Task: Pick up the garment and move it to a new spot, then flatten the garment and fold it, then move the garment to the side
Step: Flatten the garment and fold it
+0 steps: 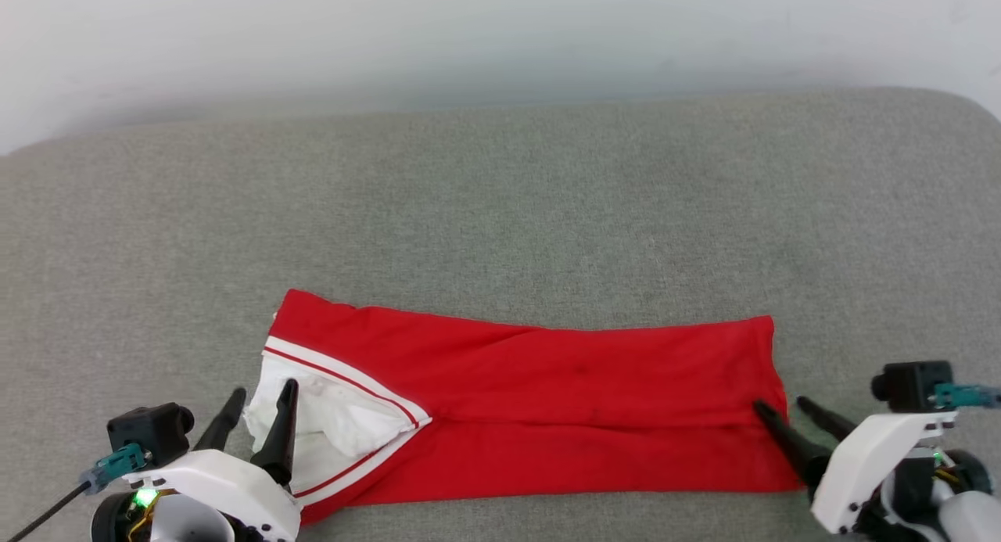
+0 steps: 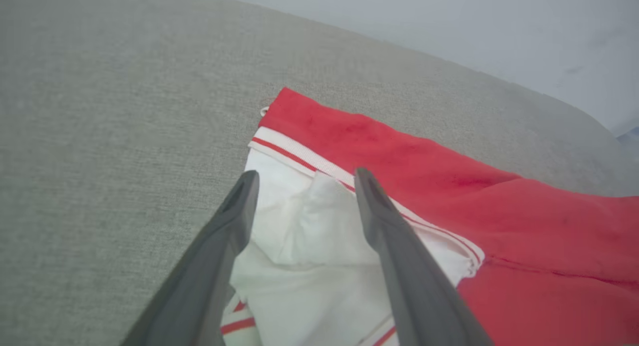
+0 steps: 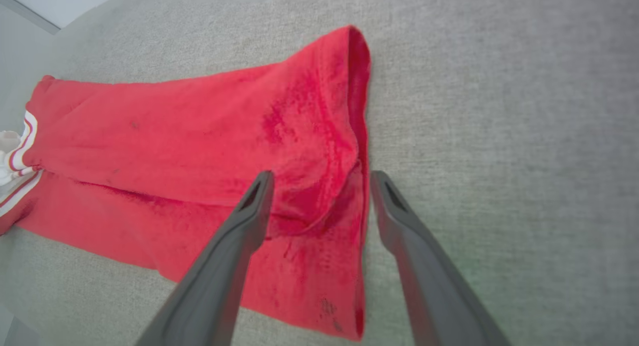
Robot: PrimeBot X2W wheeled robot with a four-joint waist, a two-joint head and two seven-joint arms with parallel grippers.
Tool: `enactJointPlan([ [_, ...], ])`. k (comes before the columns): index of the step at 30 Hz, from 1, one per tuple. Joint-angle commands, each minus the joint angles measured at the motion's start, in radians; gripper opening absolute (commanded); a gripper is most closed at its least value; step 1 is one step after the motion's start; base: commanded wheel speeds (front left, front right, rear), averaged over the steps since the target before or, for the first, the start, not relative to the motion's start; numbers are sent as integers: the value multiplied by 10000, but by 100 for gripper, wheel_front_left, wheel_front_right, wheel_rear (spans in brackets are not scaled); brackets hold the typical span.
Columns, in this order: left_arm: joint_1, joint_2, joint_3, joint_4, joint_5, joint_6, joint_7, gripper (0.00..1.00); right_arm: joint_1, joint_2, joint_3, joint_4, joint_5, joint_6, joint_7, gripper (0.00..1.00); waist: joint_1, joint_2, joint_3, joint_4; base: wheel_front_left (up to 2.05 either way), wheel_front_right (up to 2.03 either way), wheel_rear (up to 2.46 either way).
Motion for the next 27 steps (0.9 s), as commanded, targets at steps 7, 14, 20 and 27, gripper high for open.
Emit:
enactJointPlan([
  [7,-266,-117,-292,-697,1177,52,-1482,100,495,-543,-1186,-922,-252,-7,1409,100,1,0,-772,419,0,0,0],
  [14,-581,-646,-436,-1227,2162,280,-2106,100,815,-149,-2521,-1427,-695,-7,3006,100,1,0,-953,997,0,0,0],
  [20,-750,-942,-468,-1468,2764,244,-2203,100,697,316,-3102,-1131,-911,-7,3817,100,1,0,-661,1408,0,0,0],
  [27,-1154,-1223,-718,-1473,3423,15,-2227,100,266,794,-3443,-39,-1022,-7,4041,100,1,0,-26,1917,0,0,0],
])
